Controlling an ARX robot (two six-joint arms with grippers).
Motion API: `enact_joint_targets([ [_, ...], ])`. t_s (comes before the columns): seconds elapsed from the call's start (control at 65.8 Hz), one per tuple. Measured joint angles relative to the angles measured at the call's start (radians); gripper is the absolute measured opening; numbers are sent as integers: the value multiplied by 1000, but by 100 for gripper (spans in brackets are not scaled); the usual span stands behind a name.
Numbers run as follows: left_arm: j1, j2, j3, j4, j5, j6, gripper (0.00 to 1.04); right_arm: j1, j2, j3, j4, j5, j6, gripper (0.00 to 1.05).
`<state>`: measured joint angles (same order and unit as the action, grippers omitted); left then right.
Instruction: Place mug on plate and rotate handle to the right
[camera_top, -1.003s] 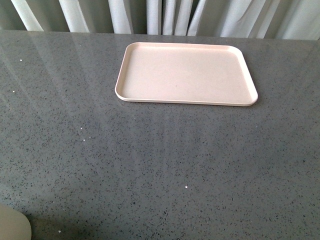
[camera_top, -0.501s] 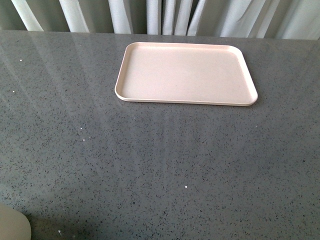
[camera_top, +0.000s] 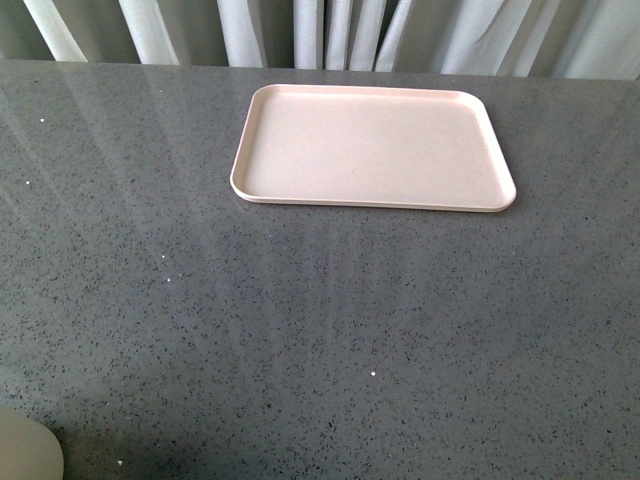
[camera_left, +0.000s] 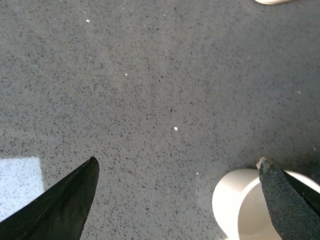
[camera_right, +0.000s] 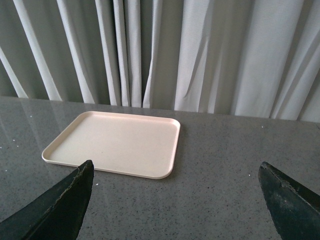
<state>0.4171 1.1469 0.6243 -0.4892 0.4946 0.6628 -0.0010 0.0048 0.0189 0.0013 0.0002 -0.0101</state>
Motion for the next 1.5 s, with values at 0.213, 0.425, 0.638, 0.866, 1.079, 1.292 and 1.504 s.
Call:
enact_joint_targets([
  [0.213, 46, 56, -7, -53, 0, 149, 95, 0, 0, 0, 0, 0, 0, 96],
  [0.425, 45, 112, -26, -52, -10, 218, 95, 0, 0, 0, 0, 0, 0, 96],
  [0.638, 21, 147, -50, -38, -27, 251, 95, 0, 0, 0, 0, 0, 0, 96],
  [0.866, -35, 164, -76, -18, -39, 253, 95, 0, 0, 0, 0, 0, 0, 96],
  [1.079, -85, 192, -97, 16, -64, 248, 95, 0, 0, 0, 0, 0, 0, 96],
  [1.292, -119, 233, -107, 66, -93, 223, 95, 0, 0, 0, 0, 0, 0, 96],
  [1.504, -168, 249, -136, 97, -104, 195, 65, 0, 0, 0, 0, 0, 0, 96],
])
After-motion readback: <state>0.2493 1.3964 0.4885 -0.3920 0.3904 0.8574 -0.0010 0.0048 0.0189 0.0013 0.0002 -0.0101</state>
